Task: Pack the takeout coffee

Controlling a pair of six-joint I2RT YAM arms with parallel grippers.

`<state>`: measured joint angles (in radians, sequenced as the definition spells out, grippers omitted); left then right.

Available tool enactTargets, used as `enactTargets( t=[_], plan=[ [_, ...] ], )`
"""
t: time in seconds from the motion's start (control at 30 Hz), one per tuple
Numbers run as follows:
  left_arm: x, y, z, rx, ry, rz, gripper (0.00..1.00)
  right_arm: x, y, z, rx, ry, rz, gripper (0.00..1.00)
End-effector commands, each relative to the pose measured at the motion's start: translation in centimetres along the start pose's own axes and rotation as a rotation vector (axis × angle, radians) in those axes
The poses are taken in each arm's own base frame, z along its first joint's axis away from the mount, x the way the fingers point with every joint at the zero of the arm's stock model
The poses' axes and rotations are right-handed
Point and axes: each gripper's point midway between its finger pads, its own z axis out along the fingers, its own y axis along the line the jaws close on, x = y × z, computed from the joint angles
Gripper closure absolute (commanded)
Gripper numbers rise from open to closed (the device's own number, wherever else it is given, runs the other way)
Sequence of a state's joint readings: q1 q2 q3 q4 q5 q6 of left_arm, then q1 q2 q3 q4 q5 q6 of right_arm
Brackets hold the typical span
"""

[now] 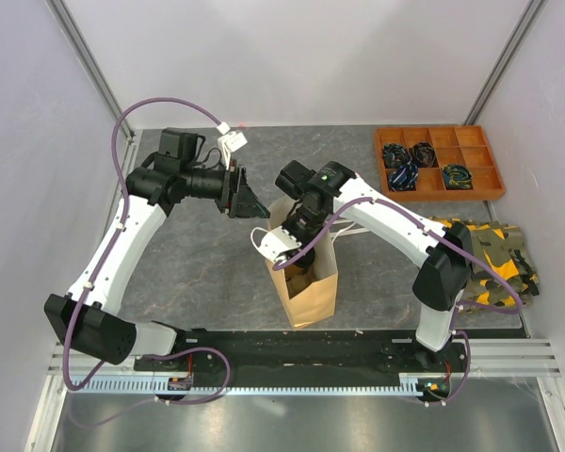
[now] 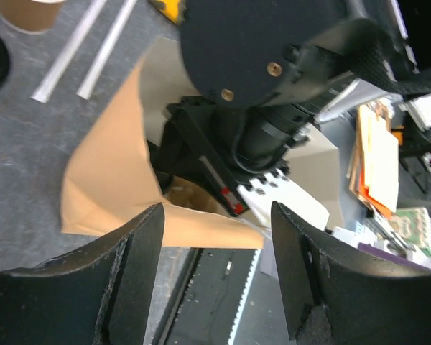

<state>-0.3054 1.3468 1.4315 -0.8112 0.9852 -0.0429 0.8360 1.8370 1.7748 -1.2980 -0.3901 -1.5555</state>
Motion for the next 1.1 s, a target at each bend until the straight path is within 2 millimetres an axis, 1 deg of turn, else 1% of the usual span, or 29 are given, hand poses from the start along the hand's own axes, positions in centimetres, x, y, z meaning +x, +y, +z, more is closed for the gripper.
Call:
enactTargets(
  t=[0.0, 0.13, 0.23, 0.33, 0.37, 0.43, 0.47, 0.5, 0.53, 0.6, 0.63, 0.7, 0.73, 0.83, 0.97, 1.07],
  plan=[
    [0.2, -2.4, -0.5, 0.084, 0.017, 0.058, 0.32, -0.5, -0.4, -1.1, 0.033, 0.003, -0.009, 0.96],
    [1.1, -3.1, -0.8, 0.119, 0.030, 0.093, 0.32, -0.5, -0.4, -1.1, 0.034, 0.006, -0.005, 0.96],
    [2.0, -2.7, -0.8, 0.110, 0.061, 0.086, 0.34, -0.4, -0.4, -1.1, 0.034, 0.009, -0.005, 0.96],
    [2.8, -2.2, -0.7, 0.104, 0.090, 0.078, 0.39, -0.4, -0.4, -1.1, 0.034, 0.009, -0.001, 0.96],
    [2.9, -2.1, -0.7, 0.102, 0.095, 0.079, 0.42, -0.4, -0.5, -1.1, 0.036, 0.009, -0.003, 0.96],
    [3.5, -1.9, -0.7, 0.107, 0.111, 0.081, 0.46, -0.4, -0.5, -1.1, 0.036, 0.009, -0.003, 0.96],
    [3.5, -1.8, -0.7, 0.101, 0.115, 0.085, 0.51, -0.4, -0.5, -1.1, 0.037, 0.011, -0.001, 0.96],
    [3.7, -1.8, -0.7, 0.102, 0.119, 0.089, 0.53, -0.4, -0.5, -1.1, 0.037, 0.011, -0.001, 0.96],
    [3.8, -1.8, -0.8, 0.104, 0.121, 0.105, 0.60, -0.4, -0.5, -1.1, 0.039, 0.011, -0.004, 0.96],
    [4.3, -1.7, -0.8, 0.106, 0.134, 0.102, 0.65, -0.5, -0.6, -1.2, 0.041, 0.011, -0.004, 0.96],
    [4.4, -1.7, -0.8, 0.106, 0.134, 0.111, 0.72, -0.6, -0.6, -1.3, 0.044, 0.008, -0.007, 0.96],
    [4.6, -1.5, -0.8, 0.097, 0.142, 0.110, 0.79, -1.0, -0.5, -1.5, 0.045, -0.010, -0.015, 0.96],
    [4.7, -1.4, -0.8, 0.098, 0.146, 0.113, 0.86, -1.0, -0.4, -1.5, 0.043, -0.012, -0.015, 0.96],
    [4.8, -1.0, -0.8, 0.086, 0.154, 0.115, 0.98, -1.1, -0.1, -1.4, 0.039, -0.021, -0.032, 0.96],
    [4.8, -0.8, -1.0, 0.072, 0.155, 0.125, 0.98, -1.0, -0.1, -1.3, 0.035, -0.018, -0.027, 0.96],
    [4.5, -0.1, -1.1, 0.047, 0.150, 0.125, 0.97, -0.9, -0.2, -1.3, 0.038, -0.014, -0.029, 0.97]
  ],
)
